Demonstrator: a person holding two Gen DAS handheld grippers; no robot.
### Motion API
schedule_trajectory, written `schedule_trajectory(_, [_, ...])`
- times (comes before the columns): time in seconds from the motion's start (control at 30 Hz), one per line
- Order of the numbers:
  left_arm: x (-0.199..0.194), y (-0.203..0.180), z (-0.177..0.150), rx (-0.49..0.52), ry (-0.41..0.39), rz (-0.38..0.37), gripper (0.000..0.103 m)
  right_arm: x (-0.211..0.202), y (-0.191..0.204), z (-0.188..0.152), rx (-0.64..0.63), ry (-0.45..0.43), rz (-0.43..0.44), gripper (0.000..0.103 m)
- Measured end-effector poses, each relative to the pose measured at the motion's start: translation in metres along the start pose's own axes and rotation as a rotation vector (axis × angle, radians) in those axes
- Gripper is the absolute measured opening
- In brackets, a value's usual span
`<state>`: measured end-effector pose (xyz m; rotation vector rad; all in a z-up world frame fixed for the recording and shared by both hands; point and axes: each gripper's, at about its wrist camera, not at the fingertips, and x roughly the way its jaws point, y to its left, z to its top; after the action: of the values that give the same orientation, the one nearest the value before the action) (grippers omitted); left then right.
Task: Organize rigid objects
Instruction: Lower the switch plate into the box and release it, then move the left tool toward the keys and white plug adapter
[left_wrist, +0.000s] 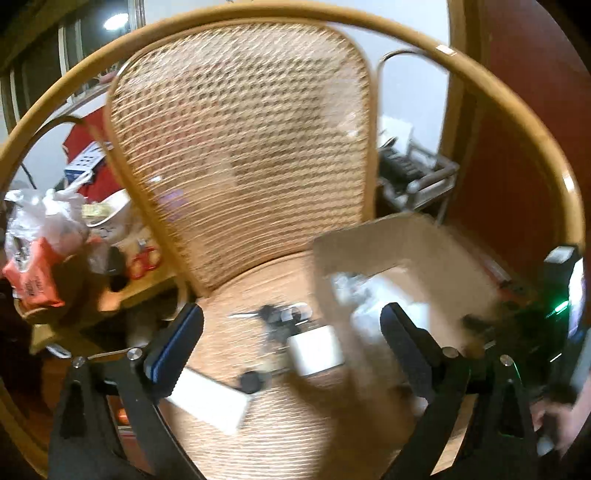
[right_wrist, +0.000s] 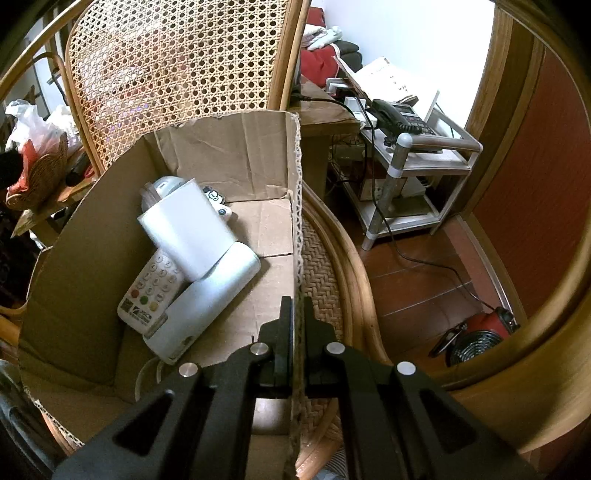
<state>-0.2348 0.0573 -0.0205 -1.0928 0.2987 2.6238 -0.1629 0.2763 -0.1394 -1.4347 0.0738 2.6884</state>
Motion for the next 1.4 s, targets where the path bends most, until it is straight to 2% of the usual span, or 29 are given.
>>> schedule_trajectory(0.17, [0.024, 0.044, -0.012, -0.033, 0.05, 0.034, 0.096, 0.0, 0.0, 0.0, 0.0, 0.0, 0.002, 0.005])
schedule_trajectory(0.27, [0.045, 0.053, -0.024, -0.009, 0.092, -0.001, 0.096, -0.001, -0.001, 0.0, 0.0, -0.001, 0.002, 0.005])
schedule_trajectory(0.47, [0.073, 0.035, -0.05, 0.114, 0.118, -0.08, 0.096, -0.002, -0.003, 0.001, -0.007, -0.002, 0.005, 0.005])
schedule_trajectory(0.57, [0.091, 0.032, -0.055, 0.134, 0.136, -0.083, 0.096, -0.002, -0.003, 0.001, -0.007, 0.0, 0.002, 0.005])
schedule_trajectory(0.73, [0.122, 0.034, -0.055, 0.161, 0.161, -0.041, 0.096, -0.003, -0.003, 0.0, -0.017, 0.002, 0.0, 0.005])
schedule_trajectory(0.9, [0.145, 0.034, -0.052, 0.179, 0.169, -0.053, 0.094, -0.002, -0.004, 0.0, -0.018, 0.002, -0.001, 0.005])
schedule_trajectory(0.97, [0.154, 0.036, -0.05, 0.171, 0.189, -0.082, 0.087, -0.002, -0.004, -0.001, -0.019, 0.002, -0.001, 0.005])
schedule_trajectory(1.0, [0.159, 0.037, -0.05, 0.157, 0.199, -0.109, 0.069, -0.002, -0.004, -0.001, -0.019, 0.002, 0.0, 0.005])
schedule_trajectory(1.03, [0.16, 0.038, -0.05, 0.131, 0.196, -0.157, 0.041, -0.002, -0.003, -0.001, -0.02, 0.001, -0.001, 0.005])
schedule_trajectory(1.07, [0.161, 0.037, -0.05, 0.115, 0.206, -0.212, 0.027, -0.002, -0.003, -0.001, -0.019, 0.001, -0.001, 0.005])
schedule_trajectory(1.1, [0.161, 0.034, -0.051, 0.116, 0.216, -0.237, 0.014, -0.002, -0.003, -0.001, -0.019, 0.001, -0.001, 0.005])
schedule_trajectory(1.17, [0.158, 0.025, -0.054, 0.164, 0.219, -0.204, 0.014, -0.002, -0.003, -0.001, -0.018, 0.002, -0.001, 0.005])
schedule_trajectory(1.3, [0.156, 0.037, -0.055, 0.059, 0.229, -0.253, 0.011, -0.002, -0.003, -0.001, -0.019, 0.002, -0.001, 0.005])
schedule_trajectory(1.4, [0.146, 0.037, -0.054, 0.057, 0.205, -0.259, 0.008, -0.002, -0.003, -0.001, -0.02, 0.001, -0.001, 0.005])
